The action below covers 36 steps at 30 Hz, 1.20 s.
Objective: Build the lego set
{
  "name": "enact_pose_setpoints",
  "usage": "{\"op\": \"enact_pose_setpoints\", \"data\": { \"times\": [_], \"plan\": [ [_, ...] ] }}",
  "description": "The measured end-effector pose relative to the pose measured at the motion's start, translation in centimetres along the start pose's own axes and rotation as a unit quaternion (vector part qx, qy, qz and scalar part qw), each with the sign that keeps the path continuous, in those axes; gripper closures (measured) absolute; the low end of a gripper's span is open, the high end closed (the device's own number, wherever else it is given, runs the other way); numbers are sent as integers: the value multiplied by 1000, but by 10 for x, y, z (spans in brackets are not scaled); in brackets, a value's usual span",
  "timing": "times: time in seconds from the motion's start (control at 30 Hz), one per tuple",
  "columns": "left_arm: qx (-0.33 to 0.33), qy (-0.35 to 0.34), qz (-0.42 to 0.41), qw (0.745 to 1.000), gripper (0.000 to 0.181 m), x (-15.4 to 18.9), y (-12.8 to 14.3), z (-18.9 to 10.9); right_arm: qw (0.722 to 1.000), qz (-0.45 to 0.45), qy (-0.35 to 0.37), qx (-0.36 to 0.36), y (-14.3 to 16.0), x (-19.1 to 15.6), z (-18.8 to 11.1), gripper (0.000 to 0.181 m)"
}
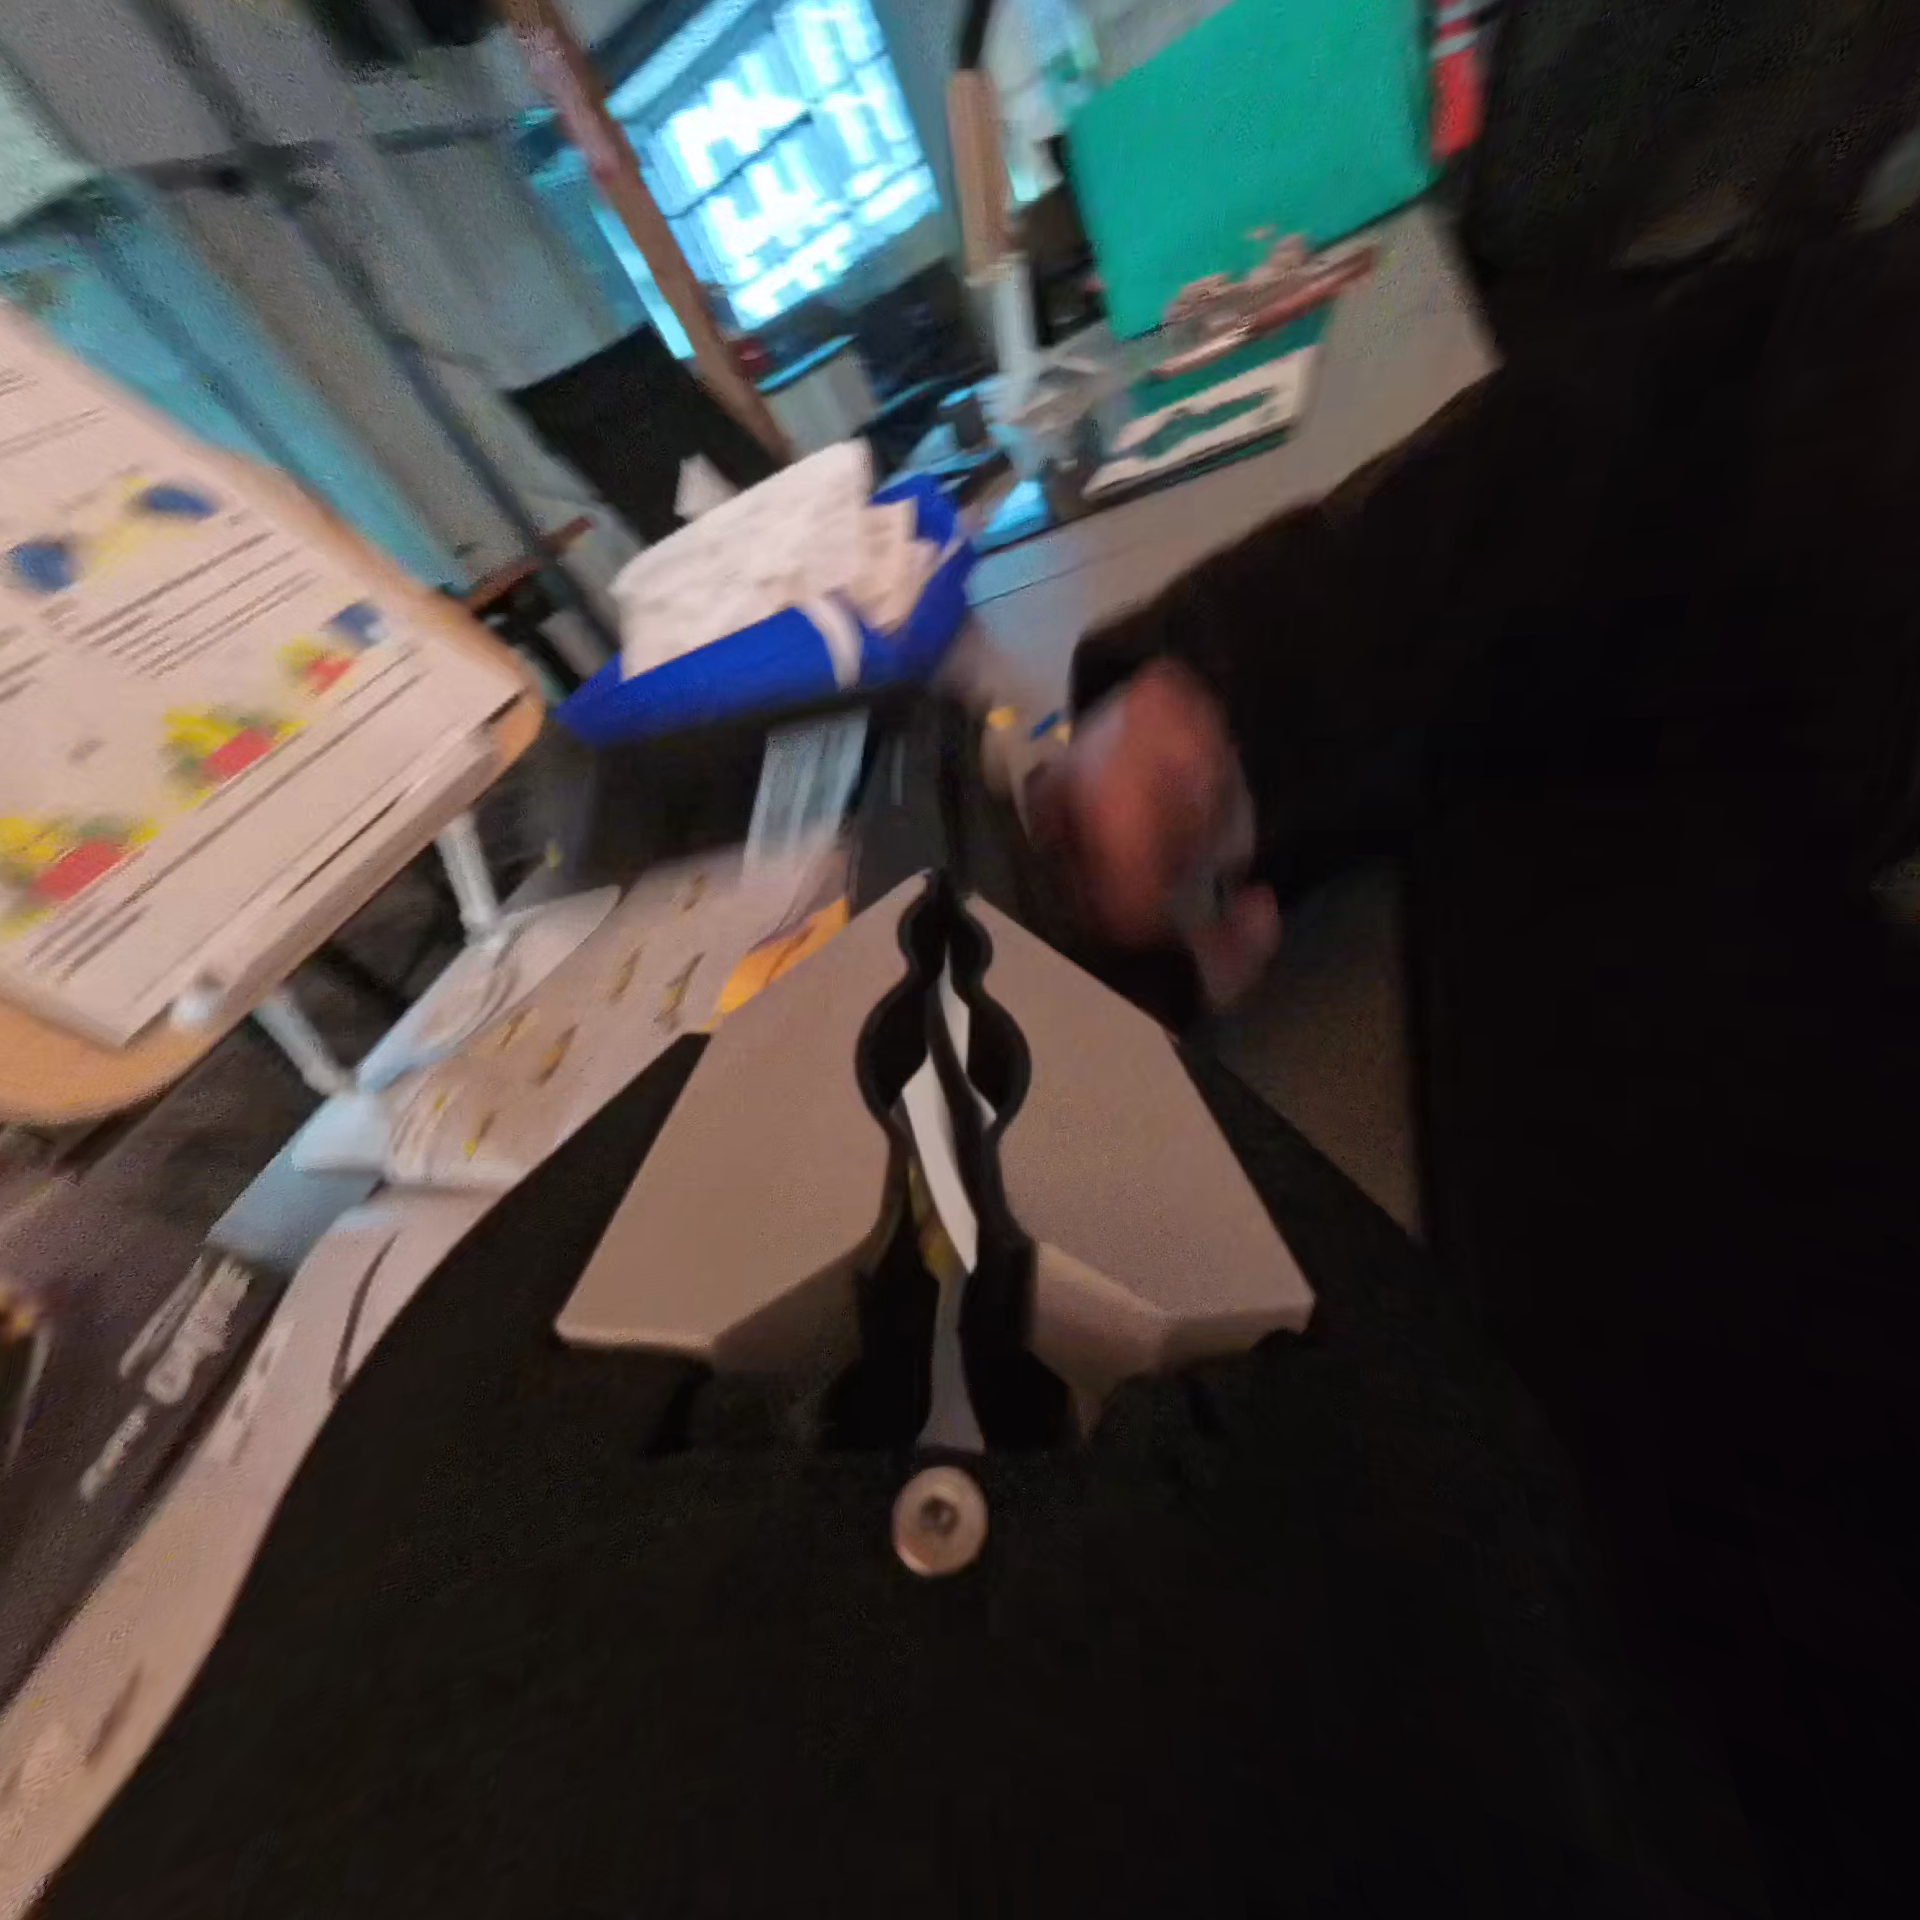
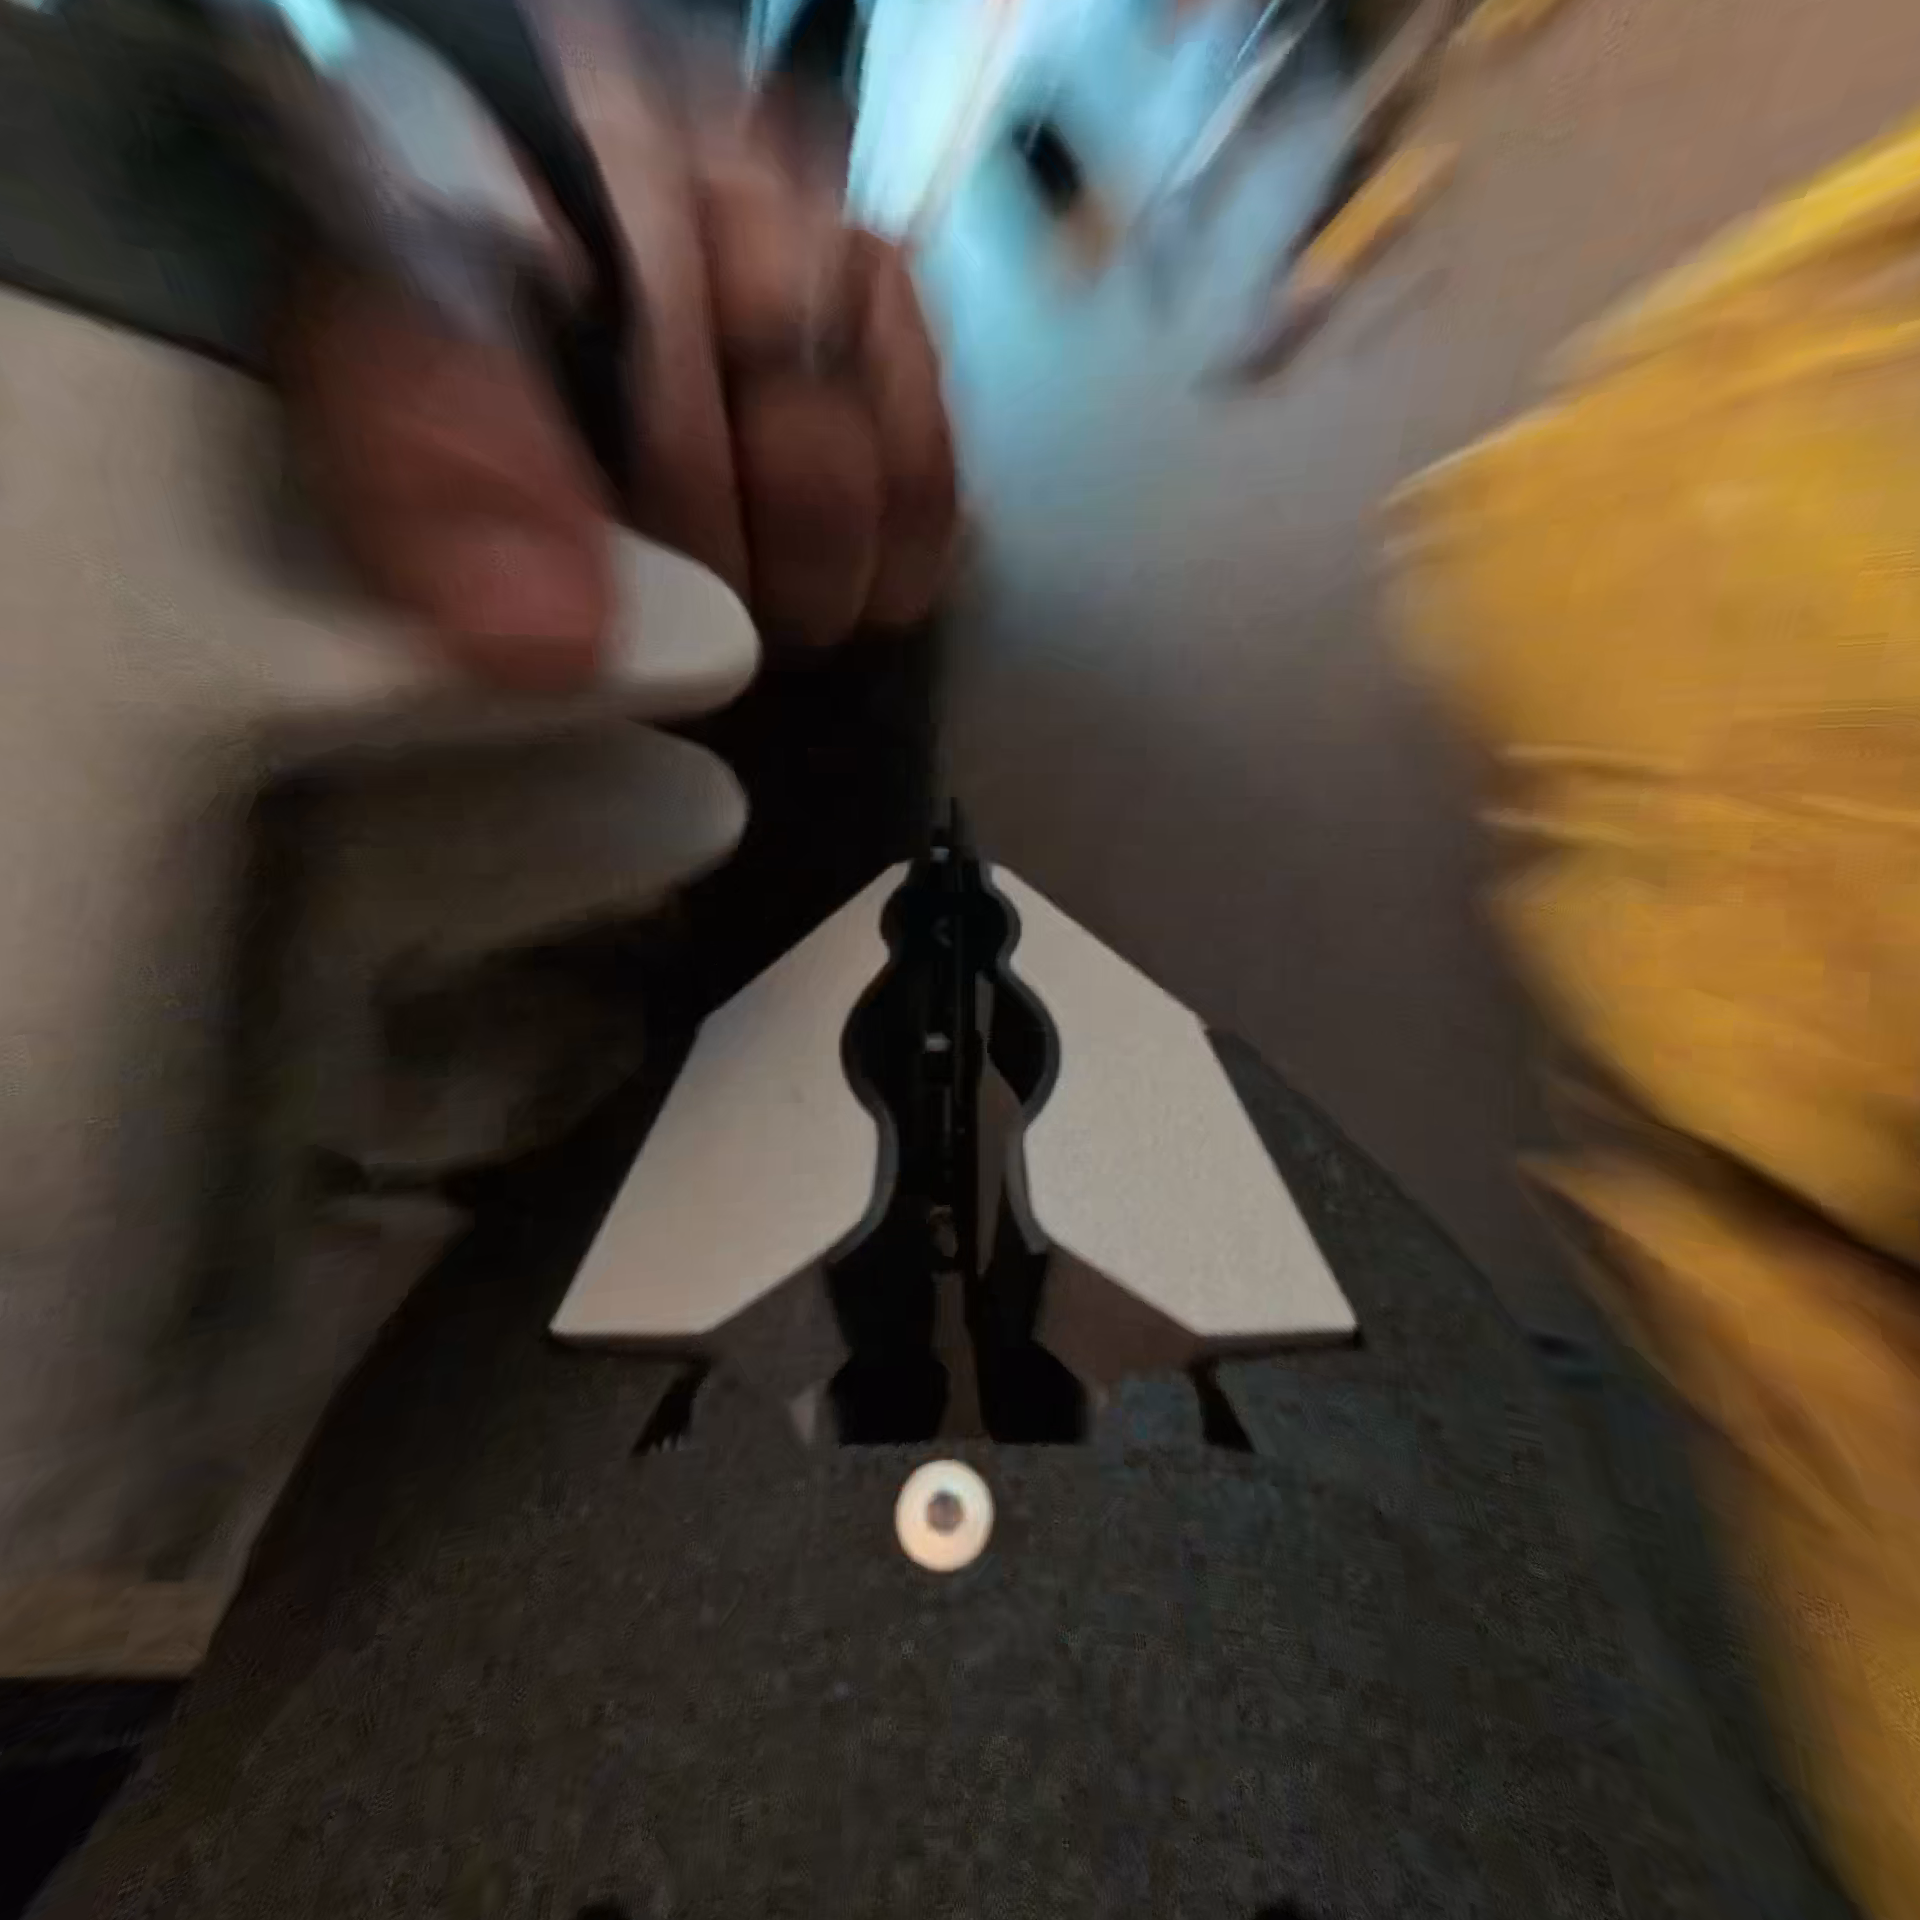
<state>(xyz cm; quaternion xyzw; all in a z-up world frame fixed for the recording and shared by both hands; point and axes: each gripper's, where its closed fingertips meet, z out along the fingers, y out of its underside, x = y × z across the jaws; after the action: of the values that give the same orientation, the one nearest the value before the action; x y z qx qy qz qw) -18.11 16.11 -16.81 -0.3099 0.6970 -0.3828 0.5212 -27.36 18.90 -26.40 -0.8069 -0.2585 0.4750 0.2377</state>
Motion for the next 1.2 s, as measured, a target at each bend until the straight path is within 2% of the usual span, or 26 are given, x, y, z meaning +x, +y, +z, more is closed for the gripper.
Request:
{"op": "enact_pose_setpoints", "data": {
  "times": [0.03,0.07,0.1,0.13,0.17,0.2,0.27,0.37,0.5,0.77,1.0,1.2],
  "plan": [
    [-53,-36,76,995,181,-4,7,8,997,-52,-6,-59,16,-16,30,173],
    [-92,-70,119,986,181,-13,18,2,994,-97,36,-20,0,-8,15,174],
    [-87,-74,90,989,181,-18,18,-12,996,-30,68,56,-26,12,-28,174],
    [-75,-82,42,993,181,-28,17,-28,984,35,54,164,-51,23,-73,175],
    [-82,-106,11,991,181,-44,23,-42,976,42,91,195,-51,39,-98,175],
    [-70,-128,-11,989,181,-57,24,-54,977,40,88,190,-49,38,-99,174],
    [-36,-130,-84,987,181,-68,22,-61,977,32,74,196,-54,32,-93,174],
    [-38,-140,-139,980,181,-76,45,-62,974,30,55,219,-59,24,-98,174],
    [-59,-149,-161,974,181,-87,77,-68,975,34,51,216,-58,25,-94,174],
    [-53,-118,-216,968,181,-87,80,-74,975,41,36,216,-59,23,-93,174],
    [-70,-116,-272,953,174,-93,88,-118,974,40,13,223,-61,15,-90,174],
    [-97,-126,-266,951,174,-81,93,-137,970,59,-10,237,-63,14,-92,174]
  ]
}}
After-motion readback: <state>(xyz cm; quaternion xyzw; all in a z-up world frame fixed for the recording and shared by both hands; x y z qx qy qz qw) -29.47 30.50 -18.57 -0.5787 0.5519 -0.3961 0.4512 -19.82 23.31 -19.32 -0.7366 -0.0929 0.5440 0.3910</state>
